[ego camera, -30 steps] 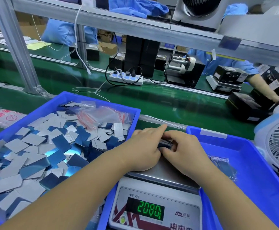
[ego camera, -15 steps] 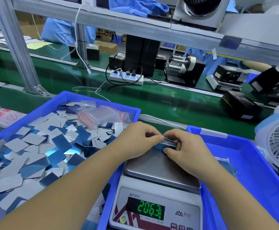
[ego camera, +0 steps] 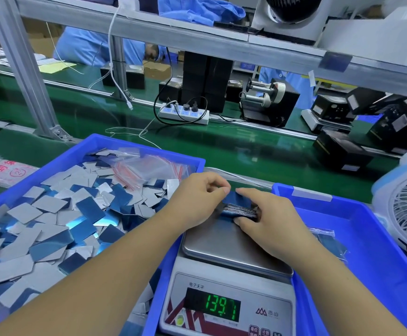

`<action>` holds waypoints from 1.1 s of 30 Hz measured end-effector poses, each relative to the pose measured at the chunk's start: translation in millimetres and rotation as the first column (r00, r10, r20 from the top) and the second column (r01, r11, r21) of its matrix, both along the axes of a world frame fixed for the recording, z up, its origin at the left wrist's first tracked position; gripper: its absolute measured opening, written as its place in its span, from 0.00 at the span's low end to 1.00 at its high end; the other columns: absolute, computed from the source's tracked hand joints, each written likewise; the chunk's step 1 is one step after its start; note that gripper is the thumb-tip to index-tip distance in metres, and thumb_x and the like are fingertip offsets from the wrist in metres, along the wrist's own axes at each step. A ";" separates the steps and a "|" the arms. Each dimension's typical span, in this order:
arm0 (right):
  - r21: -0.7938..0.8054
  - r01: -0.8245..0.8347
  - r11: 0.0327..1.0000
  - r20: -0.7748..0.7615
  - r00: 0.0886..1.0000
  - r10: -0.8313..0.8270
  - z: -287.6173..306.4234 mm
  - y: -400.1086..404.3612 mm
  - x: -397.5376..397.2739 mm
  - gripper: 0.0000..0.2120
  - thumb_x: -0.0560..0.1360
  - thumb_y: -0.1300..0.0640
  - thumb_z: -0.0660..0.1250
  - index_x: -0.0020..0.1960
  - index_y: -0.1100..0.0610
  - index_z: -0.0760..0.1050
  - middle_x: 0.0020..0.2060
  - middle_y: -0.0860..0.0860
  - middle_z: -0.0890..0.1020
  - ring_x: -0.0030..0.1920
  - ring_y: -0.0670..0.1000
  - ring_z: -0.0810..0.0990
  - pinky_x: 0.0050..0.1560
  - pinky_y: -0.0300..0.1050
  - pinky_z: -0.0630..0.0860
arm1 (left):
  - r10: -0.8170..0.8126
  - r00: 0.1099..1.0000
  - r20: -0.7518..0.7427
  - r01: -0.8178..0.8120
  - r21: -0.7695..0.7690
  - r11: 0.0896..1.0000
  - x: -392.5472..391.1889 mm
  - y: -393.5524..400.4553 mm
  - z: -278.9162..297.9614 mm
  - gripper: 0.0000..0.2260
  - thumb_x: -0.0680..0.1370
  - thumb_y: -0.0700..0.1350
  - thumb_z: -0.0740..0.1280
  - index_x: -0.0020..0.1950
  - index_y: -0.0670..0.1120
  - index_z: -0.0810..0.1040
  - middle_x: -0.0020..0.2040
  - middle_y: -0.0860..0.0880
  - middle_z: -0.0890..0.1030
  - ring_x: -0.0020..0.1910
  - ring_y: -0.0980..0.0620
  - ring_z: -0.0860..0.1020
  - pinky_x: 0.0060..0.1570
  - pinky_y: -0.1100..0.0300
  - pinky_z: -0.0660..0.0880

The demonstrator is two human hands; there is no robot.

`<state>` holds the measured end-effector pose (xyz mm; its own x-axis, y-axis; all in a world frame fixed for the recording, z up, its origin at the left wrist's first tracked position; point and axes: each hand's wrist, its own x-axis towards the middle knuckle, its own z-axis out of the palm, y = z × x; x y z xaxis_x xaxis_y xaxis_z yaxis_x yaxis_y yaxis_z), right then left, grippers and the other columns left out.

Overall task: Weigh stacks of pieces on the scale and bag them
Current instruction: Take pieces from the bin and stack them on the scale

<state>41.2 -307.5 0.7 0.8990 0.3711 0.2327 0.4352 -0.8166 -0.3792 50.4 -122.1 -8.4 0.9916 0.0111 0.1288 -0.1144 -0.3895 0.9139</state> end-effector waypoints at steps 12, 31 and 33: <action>0.005 0.033 0.999 -0.080 0.996 -0.032 7.1 -5.0 5.1 0.04 0.74 0.48 0.70 0.43 0.47 0.77 0.38 0.44 0.77 0.41 0.40 0.73 0.38 0.31 0.66 | -0.163 0.986 0.022 0.165 -0.191 0.968 -10.7 -6.1 10.2 0.14 0.74 0.49 0.58 0.53 0.63 0.78 0.57 0.58 0.81 0.60 0.62 0.78 0.63 0.62 0.71; -0.025 -0.021 0.999 -0.034 0.999 0.020 14.0 14.9 -12.7 0.14 0.66 0.61 0.63 0.34 0.42 0.65 0.31 0.40 0.74 0.33 0.39 0.74 0.27 0.35 0.63 | -0.329 0.939 -0.099 0.326 -0.049 0.944 -35.5 -42.4 21.4 0.35 0.65 0.45 0.56 0.74 0.55 0.61 0.69 0.52 0.64 0.70 0.51 0.64 0.71 0.49 0.65; 0.020 -0.003 1.000 -0.030 1.000 0.004 15.8 15.0 -12.7 0.14 0.65 0.62 0.63 0.34 0.42 0.68 0.32 0.39 0.75 0.39 0.36 0.75 0.31 0.33 0.68 | -0.325 0.943 -0.071 0.320 -0.071 0.945 -35.2 -42.3 21.0 0.33 0.65 0.44 0.56 0.71 0.56 0.63 0.67 0.52 0.64 0.68 0.50 0.66 0.69 0.51 0.67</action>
<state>28.5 -292.6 16.5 0.9043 0.3697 0.2134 0.4264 -0.8070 -0.4086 15.2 -164.4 12.6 0.9502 -0.3063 0.0575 -0.1507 -0.2903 0.9450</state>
